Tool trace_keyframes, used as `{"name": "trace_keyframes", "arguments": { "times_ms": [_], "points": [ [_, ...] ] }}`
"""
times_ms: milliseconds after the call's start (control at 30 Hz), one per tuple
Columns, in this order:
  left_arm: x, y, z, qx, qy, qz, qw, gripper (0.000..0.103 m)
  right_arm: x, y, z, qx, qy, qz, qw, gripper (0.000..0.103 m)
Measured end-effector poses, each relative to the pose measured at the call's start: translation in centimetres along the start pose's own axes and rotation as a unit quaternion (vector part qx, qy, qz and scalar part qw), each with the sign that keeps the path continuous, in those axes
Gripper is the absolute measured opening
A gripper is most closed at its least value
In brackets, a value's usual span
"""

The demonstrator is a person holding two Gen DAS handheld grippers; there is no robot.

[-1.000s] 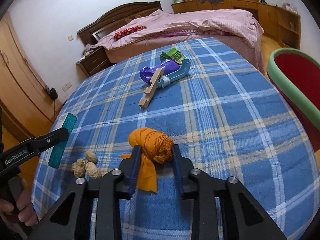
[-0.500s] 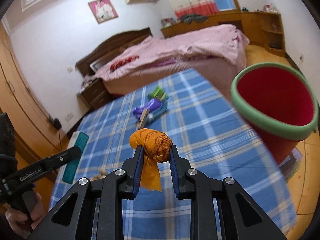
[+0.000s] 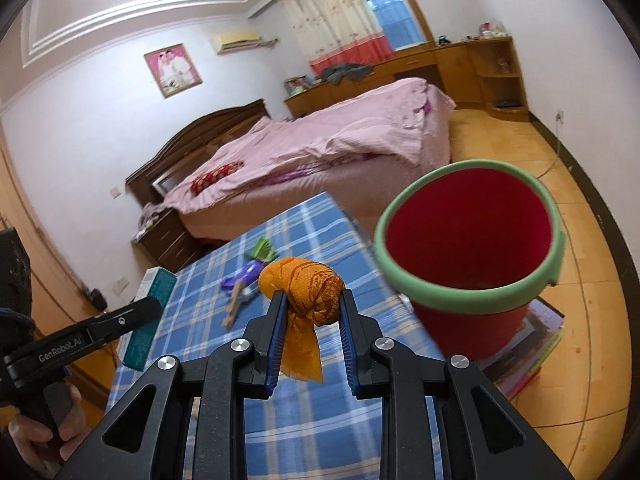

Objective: Collect trash
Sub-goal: 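Carry the orange cloth with the right tool and the medicine box with the left tool over the bucket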

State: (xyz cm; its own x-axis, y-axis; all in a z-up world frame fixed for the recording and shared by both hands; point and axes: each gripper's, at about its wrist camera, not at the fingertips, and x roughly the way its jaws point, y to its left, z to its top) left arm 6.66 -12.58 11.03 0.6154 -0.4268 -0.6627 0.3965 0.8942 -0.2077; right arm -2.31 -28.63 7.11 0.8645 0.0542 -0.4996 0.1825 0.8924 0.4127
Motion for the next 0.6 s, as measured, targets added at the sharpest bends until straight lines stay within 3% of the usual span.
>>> {"name": "trace_keyframes", "arguments": {
  "times_ms": [600],
  "points": [
    [8.8,-9.5,2.0,0.070,0.041,-0.064,0.9947,0.056,-0.6,-8.8,1.4,0.060,-0.012,-0.087,0.994,0.025]
  ]
}}
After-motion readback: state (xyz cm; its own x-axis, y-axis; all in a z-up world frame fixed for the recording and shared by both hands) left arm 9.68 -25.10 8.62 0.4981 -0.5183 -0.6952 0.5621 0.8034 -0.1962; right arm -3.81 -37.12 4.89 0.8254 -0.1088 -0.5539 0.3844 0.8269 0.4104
